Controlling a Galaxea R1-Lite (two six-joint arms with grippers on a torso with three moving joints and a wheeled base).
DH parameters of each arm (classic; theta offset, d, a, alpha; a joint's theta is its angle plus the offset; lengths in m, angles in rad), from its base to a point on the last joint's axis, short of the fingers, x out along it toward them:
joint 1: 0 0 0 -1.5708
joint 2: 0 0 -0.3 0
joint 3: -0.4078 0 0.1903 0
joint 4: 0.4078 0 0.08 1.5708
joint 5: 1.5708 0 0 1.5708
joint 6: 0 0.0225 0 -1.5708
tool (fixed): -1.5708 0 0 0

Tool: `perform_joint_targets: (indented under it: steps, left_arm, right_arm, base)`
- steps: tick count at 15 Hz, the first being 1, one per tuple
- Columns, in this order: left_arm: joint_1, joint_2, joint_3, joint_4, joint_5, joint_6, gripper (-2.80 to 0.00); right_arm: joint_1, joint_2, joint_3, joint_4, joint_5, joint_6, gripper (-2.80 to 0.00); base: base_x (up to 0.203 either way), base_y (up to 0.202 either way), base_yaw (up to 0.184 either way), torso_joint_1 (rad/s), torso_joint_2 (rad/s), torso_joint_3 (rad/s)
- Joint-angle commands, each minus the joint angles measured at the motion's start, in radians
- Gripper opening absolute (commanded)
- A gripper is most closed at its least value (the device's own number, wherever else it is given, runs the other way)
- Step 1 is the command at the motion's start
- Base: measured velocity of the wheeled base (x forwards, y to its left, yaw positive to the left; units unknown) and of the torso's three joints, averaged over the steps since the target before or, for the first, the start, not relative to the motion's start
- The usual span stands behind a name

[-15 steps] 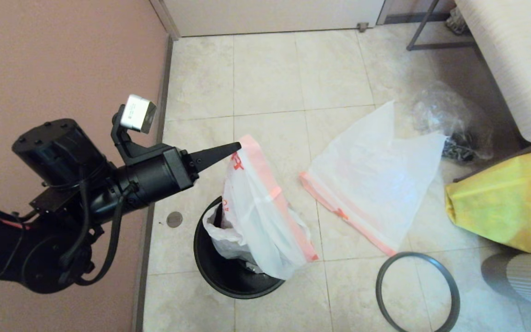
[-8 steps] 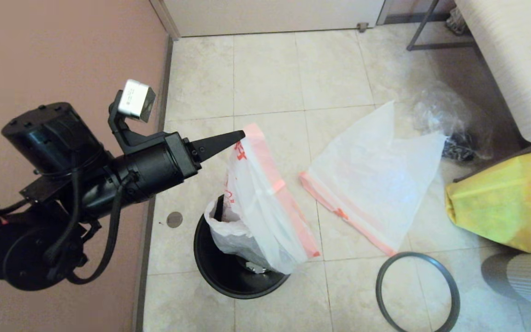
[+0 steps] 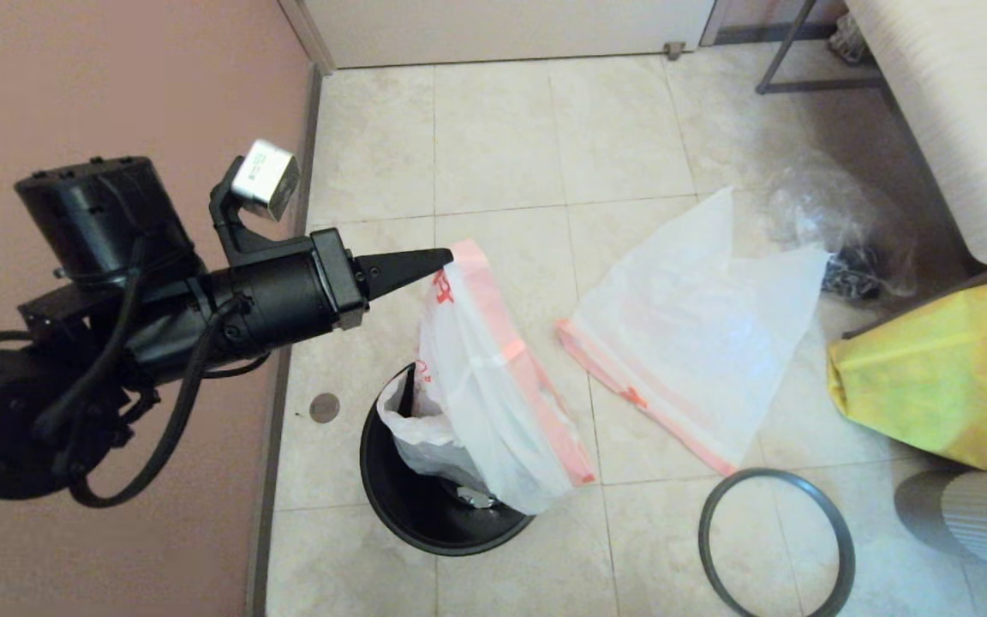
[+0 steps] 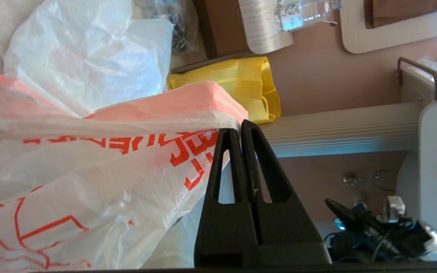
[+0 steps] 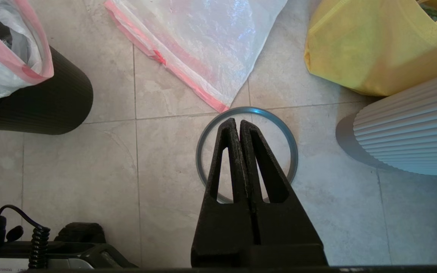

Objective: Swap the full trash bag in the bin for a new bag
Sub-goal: Place the trash bag on the floor

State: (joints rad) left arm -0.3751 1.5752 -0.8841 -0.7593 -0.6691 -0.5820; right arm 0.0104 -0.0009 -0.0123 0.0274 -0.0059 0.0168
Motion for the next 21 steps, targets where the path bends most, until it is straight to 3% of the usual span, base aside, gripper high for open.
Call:
perform_joint_targets:
  steps: [1,3,7,11,21]
  left_arm:
    - [-0.005,-0.011,-0.100,0.098,-0.004,-0.004,-2.80]
    - [-0.008,-0.016,-0.188,0.235,-0.005,-0.004,-2.80]
    - [-0.014,-0.049,-0.212,0.280,-0.006,-0.005,-2.80]
    - [-0.017,-0.064,-0.310,0.441,-0.001,-0.006,-2.80]
    - [-0.018,-0.173,-0.398,0.574,0.034,-0.009,-2.80]
  right_arm:
    - [0.000,0.001,0.000,0.000,0.000,0.000,-2.80]
    - [0.000,0.001,0.000,0.000,0.000,0.000,-2.80]
    - [0.000,0.001,0.000,0.000,0.000,0.000,-2.80]
    - [0.000,0.001,0.000,0.001,0.000,0.000,-2.80]
    - [0.000,0.001,0.000,0.000,0.000,0.000,-2.80]
  base:
    - [0.000,0.000,0.000,0.000,0.00,0.000]
    - [0.000,0.000,0.000,0.000,0.00,0.000]
    - [0.000,0.000,0.000,0.000,0.00,0.000]
    - [0.000,0.000,0.000,0.000,0.00,0.000]
    - [0.000,0.000,0.000,0.000,0.00,0.000]
